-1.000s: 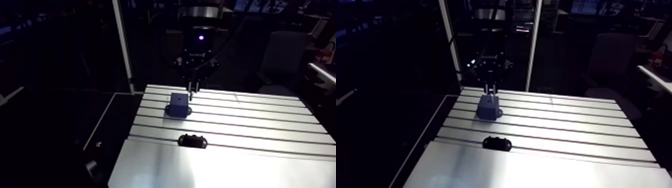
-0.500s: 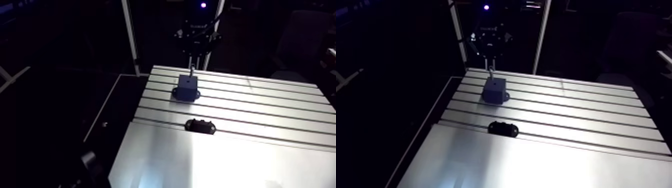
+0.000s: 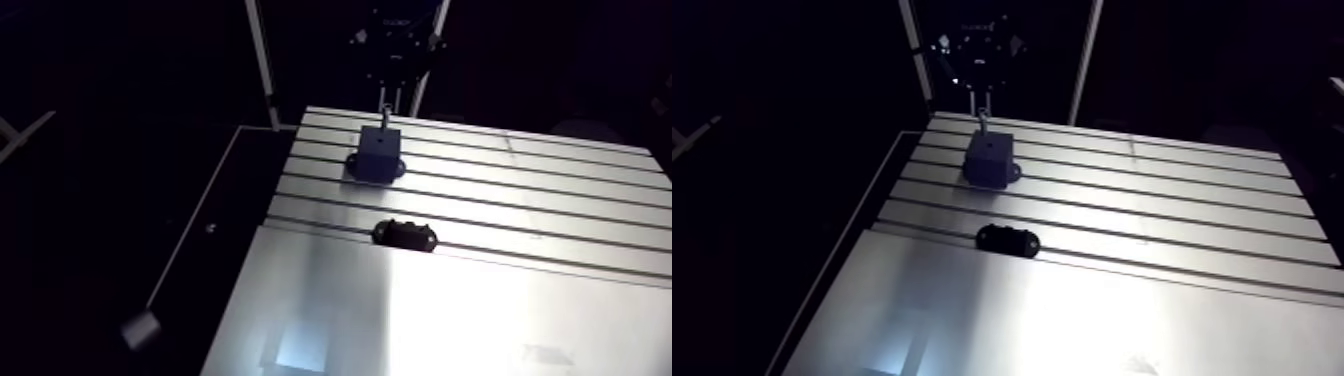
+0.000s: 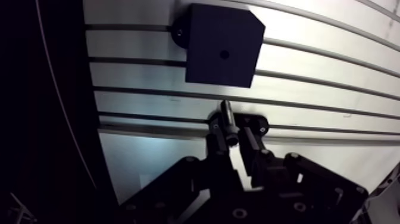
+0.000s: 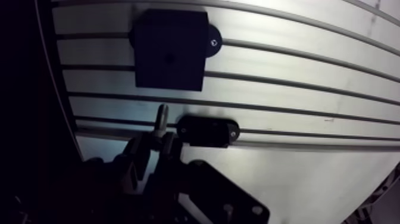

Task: Pick up the M10 bolt and insert it into the hole until fully seated.

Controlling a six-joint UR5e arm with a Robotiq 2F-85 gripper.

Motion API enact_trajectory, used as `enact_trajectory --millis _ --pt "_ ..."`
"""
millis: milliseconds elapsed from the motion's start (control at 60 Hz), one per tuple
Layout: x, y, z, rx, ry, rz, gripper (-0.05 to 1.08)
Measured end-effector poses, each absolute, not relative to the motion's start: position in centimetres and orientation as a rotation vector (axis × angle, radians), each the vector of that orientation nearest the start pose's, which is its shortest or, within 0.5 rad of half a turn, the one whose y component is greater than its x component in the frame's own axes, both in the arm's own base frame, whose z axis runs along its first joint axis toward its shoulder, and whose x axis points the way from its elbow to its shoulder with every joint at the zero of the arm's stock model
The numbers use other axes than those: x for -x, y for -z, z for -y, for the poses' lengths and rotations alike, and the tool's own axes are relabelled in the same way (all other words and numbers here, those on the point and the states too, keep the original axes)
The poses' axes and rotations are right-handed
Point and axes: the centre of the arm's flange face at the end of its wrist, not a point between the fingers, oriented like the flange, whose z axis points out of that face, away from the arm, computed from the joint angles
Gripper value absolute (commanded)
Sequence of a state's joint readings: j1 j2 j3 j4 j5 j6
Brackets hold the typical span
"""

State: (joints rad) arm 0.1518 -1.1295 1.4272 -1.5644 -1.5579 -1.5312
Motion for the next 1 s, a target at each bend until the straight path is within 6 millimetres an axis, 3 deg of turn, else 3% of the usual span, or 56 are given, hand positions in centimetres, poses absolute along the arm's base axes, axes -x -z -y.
enact_trajectory --millis 533,1000 --pt "61.8 -29.6 23.1 0.157 -0.032 -2.835 1.08" --pt "62.3 -28.7 23.1 0.158 -0.04 -2.824 1.08"
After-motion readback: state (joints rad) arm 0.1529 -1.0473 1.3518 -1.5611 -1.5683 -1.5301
